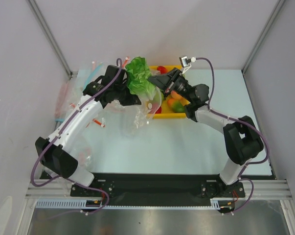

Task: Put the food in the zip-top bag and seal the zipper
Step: Place the fake vegetable in the zipper food storage bag.

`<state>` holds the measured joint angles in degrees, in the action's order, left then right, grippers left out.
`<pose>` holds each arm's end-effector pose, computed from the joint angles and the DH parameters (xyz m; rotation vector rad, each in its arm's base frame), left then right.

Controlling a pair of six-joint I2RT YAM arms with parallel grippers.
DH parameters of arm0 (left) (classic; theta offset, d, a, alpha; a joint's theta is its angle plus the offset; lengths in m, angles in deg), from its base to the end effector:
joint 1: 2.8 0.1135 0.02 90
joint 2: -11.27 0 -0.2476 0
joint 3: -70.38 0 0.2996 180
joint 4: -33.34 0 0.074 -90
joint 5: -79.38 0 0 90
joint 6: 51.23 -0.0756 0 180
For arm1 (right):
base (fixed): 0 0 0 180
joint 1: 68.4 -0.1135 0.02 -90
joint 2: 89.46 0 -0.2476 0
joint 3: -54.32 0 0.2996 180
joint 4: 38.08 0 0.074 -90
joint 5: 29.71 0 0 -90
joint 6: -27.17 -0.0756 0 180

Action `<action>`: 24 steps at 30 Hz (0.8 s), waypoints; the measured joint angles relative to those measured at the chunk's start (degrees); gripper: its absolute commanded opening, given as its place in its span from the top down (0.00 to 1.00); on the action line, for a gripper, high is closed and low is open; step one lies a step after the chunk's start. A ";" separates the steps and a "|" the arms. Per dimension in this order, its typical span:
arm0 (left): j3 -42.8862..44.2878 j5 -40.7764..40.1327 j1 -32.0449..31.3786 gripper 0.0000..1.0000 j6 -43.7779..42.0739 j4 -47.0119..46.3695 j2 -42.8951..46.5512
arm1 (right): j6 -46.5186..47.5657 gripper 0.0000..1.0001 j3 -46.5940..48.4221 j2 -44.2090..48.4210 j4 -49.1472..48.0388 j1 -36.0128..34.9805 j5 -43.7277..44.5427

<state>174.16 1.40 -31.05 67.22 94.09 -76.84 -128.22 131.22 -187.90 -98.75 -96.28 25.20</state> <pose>0.3491 -0.2055 0.3371 0.1025 2.4540 -0.7090 0.3690 0.2444 0.3342 -0.3054 1.1509 1.7311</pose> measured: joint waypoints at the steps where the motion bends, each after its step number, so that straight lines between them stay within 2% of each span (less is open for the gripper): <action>1: -1.49 0.52 0.37 1.00 0.52 -0.76 1.22 | -0.50 1.00 -0.87 -0.13 -0.39 -0.33 0.20; 9: -8.13 4.00 3.72 1.00 2.73 -6.29 9.03 | -0.28 1.00 -6.51 -0.26 -1.66 -2.71 0.33; 12: -9.44 5.55 4.09 0.99 3.21 -7.23 9.88 | 0.31 0.93 -7.10 -0.26 -2.82 -3.10 0.35; 15: -10.82 7.34 4.74 1.00 3.96 -8.57 10.23 | 1.03 0.73 -7.15 -0.26 -3.08 -3.15 0.13; 16: -11.13 7.85 5.07 1.00 4.15 -8.81 10.32 | 1.20 0.63 -7.15 -0.26 -3.13 -3.15 0.04; 19: -11.58 8.70 6.12 0.99 4.52 -8.98 10.51 | 3.72 0.49 -7.15 -0.07 -3.26 -3.23 -0.52; 24: -11.87 9.29 7.43 1.00 4.57 -9.40 11.26 | 11.23 0.46 -7.15 3.02 2.43 -3.67 -2.34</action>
<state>162.29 10.68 -23.62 71.79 84.69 -65.59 -116.98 124.07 -184.88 -96.33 -99.95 22.86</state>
